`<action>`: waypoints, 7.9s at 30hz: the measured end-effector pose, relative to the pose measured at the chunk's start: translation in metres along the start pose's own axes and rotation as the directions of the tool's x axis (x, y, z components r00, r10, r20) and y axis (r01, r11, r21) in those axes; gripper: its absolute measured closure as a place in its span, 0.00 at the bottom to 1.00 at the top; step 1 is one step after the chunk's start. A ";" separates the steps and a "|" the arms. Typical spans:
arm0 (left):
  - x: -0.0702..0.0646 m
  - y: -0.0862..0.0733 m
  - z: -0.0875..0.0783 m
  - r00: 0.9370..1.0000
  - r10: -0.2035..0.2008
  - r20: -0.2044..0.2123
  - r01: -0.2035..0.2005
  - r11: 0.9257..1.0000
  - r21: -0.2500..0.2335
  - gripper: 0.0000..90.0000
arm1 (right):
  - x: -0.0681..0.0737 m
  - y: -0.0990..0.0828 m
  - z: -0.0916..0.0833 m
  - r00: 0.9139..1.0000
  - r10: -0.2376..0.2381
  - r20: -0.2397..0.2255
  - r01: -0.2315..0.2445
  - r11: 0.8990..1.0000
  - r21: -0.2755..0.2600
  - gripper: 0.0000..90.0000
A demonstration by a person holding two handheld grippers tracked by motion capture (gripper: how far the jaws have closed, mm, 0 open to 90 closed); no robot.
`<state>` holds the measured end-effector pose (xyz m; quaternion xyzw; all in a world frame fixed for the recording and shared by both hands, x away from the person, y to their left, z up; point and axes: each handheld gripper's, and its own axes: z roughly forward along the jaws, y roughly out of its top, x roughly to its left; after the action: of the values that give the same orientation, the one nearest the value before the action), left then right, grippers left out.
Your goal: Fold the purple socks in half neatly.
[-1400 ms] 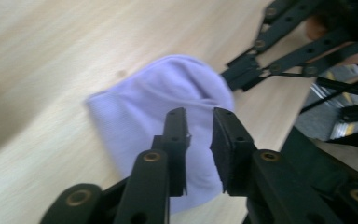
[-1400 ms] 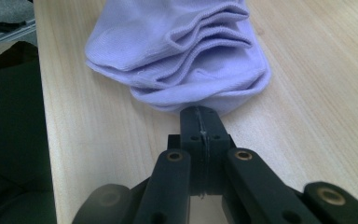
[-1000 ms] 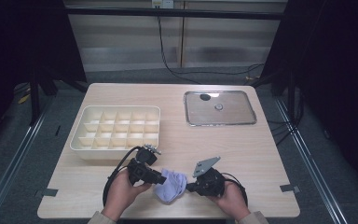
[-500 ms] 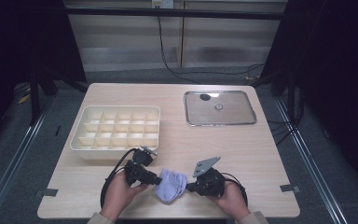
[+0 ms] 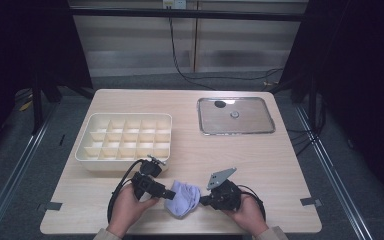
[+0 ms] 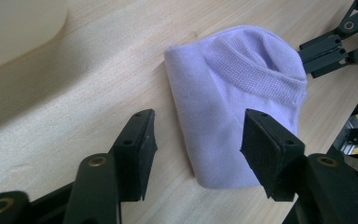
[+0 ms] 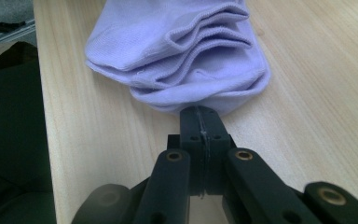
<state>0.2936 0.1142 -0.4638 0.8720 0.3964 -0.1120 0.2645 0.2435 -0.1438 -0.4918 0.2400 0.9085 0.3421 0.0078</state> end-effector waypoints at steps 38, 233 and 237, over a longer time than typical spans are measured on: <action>-0.002 -0.001 0.012 0.997 -0.057 0.047 0.054 0.997 0.049 0.93 | 0.001 0.001 0.000 1.000 -0.001 -0.003 0.001 1.000 0.006 0.99; -0.066 0.025 0.049 0.985 0.168 0.026 -0.169 0.985 0.033 0.97 | -0.013 -0.002 -0.011 0.997 0.066 0.035 -0.064 0.997 -0.051 0.99; -0.068 0.024 0.050 0.982 0.190 0.013 -0.190 0.981 0.031 0.97 | -0.015 -0.001 -0.016 0.996 0.075 0.038 -0.073 0.995 -0.065 0.99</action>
<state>0.2676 0.0302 -0.4691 0.9094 0.3082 -0.0968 0.2618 0.2533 -0.1606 -0.4821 0.2801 0.8873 0.3658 0.0212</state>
